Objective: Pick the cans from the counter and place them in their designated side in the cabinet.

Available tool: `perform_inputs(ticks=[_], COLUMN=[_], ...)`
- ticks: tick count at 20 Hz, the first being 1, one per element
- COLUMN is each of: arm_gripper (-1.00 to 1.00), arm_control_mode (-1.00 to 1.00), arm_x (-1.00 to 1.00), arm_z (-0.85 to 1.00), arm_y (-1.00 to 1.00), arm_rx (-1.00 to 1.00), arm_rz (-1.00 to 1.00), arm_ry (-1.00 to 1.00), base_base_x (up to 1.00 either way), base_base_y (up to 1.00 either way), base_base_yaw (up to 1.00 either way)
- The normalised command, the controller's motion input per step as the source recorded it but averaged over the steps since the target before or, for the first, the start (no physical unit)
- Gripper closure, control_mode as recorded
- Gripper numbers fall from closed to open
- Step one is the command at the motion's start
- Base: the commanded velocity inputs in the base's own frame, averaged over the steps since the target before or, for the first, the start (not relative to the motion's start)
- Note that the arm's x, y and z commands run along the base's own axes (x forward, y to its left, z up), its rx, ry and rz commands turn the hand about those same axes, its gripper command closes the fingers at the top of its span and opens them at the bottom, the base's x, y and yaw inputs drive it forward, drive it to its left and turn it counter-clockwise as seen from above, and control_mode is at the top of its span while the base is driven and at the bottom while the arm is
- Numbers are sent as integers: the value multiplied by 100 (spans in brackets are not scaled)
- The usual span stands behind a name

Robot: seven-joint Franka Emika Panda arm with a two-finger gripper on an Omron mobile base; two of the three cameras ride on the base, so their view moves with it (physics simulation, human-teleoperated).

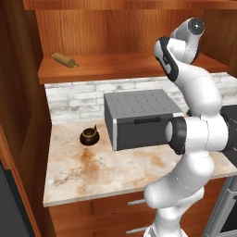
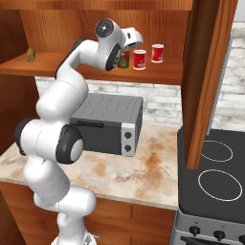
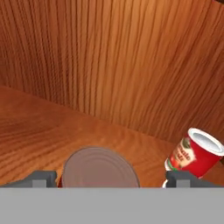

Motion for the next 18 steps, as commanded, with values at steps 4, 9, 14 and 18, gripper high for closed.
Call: perform_inputs(ticks=[4, 9, 14, 18], arm_gripper=[-100, -100, -100, -100], arm_control_mode=[-100, -100, -100, -100], arm_x=[-16, -58, -65, -77], arm_z=[-3, 0, 0, 0], arm_y=[-9, 2, 18, 23], arm_rx=[0, 0, 0, 0], arm_rz=[10, 9, 9, 9], arm_ry=[-18, -12, -6, -7], base_base_x=[0, 0, 0, 0], base_base_y=[0, 0, 0, 0], base_base_yaw=[0, 0, 0, 0])
